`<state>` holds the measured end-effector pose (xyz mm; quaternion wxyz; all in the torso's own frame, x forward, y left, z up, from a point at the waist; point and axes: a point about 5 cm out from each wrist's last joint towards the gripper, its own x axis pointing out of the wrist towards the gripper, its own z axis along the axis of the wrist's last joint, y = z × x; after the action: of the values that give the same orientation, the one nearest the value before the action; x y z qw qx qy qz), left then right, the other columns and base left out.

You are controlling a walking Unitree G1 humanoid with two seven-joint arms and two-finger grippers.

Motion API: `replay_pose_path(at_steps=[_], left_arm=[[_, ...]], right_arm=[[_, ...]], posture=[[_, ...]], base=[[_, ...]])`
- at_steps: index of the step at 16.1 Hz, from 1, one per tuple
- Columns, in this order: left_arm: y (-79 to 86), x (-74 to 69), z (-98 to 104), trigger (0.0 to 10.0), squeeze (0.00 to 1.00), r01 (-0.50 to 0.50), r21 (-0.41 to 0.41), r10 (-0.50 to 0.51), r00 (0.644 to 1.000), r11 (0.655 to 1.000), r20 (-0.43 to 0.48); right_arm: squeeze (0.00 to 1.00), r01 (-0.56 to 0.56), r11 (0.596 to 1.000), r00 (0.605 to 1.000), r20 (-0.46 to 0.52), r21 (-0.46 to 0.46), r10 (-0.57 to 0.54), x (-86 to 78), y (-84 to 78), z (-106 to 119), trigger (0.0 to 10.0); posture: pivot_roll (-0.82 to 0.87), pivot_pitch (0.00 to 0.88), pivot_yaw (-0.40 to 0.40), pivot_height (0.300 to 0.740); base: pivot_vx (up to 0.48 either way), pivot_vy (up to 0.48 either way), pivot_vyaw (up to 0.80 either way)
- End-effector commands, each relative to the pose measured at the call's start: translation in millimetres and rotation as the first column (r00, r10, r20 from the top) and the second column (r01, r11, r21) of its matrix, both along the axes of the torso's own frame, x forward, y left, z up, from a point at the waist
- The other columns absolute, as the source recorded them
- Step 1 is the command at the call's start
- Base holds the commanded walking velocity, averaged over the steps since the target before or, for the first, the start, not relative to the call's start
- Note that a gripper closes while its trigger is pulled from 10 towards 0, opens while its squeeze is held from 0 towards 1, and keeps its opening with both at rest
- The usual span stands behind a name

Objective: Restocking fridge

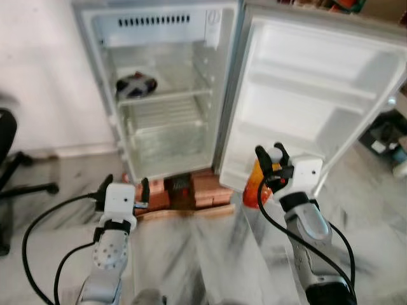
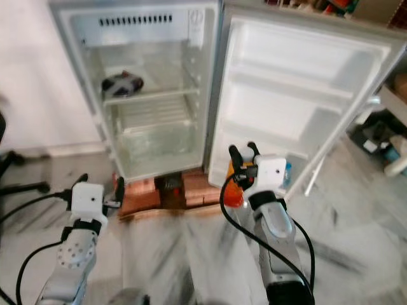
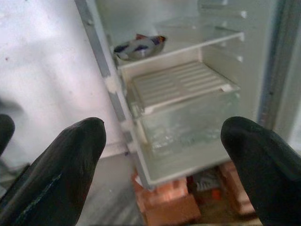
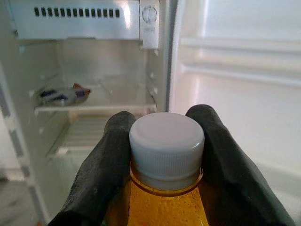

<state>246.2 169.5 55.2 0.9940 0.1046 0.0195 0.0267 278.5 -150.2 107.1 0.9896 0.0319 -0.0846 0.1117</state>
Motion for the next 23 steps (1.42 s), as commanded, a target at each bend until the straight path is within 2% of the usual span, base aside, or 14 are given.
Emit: replay_pose_path(at_steps=[1, 5, 6, 13, 19, 21, 23], left_arm=[[4.3, -0.6, -2.5, 10.0, 0.00, -0.011, -0.013, 0.011, 1.000, 1.000, -0.020], [3.1, 0.4, -3.2, 10.0, 0.00, -0.008, 0.001, 0.008, 1.000, 1.000, -0.026], [2.3, 0.4, -3.4, 10.0, 0.00, -0.007, -0.021, 0.007, 1.000, 1.000, -0.027], [-1.0, -3.5, -6.5, 10.0, 0.00, 0.002, -0.020, -0.003, 0.999, 1.000, -0.044], [-0.8, -4.1, -6.1, 10.0, 0.00, 0.001, -0.024, -0.002, 0.999, 1.000, -0.044], [-0.9, -4.3, -6.0, 10.0, 0.00, -0.012, -0.054, 0.010, 0.999, 0.998, -0.042], [3.8, -7.9, -6.2, 10.0, 0.00, -0.056, -0.039, 0.053, 0.997, 0.998, -0.052]], right_arm=[[0.00, -0.028, 1.000, 0.999, 0.041, 0.002, 0.028, 2.9, 7.6, 8.6, 10.0], [0.00, -0.025, 1.000, 0.998, 0.050, 0.000, 0.025, 5.5, 7.3, 10.2, 10.0], [0.00, -0.024, 1.000, 0.998, 0.051, -0.001, 0.024, 6.0, 7.4, 10.4, 10.0], [0.00, -0.025, 1.000, 0.999, 0.042, -0.002, 0.025, 4.7, 8.9, 7.4, 10.0], [0.00, -0.016, 1.000, 0.999, 0.030, -0.008, 0.016, 2.2, 6.6, 3.8, 10.0], [0.00, -0.021, 1.000, 0.999, 0.030, -0.012, 0.022, 2.2, 8.0, 3.7, 10.0], [0.00, -0.053, 0.998, 0.998, 0.032, -0.020, 0.053, 2.1, 12.7, 4.1, 10.0]], posture=[[0.11, 0.065, -0.057, 0.740], [0.12, 0.059, -0.057, 0.740], [0.12, 0.059, -0.057, 0.740], [0.12, 0.068, -0.057, 0.740], [0.11, 0.075, -0.054, 0.740], [0.11, 0.076, -0.056, 0.740], [0.12, 0.087, -0.052, 0.740]], base=[[0.439, 0.000, 0.00], [0.387, -0.219, 0.00], [0.382, -0.285, 0.00], [0.000, 0.000, 0.00], [0.000, -0.374, 0.00], [0.000, 0.000, 0.00], [0.000, 0.000, 0.00]])
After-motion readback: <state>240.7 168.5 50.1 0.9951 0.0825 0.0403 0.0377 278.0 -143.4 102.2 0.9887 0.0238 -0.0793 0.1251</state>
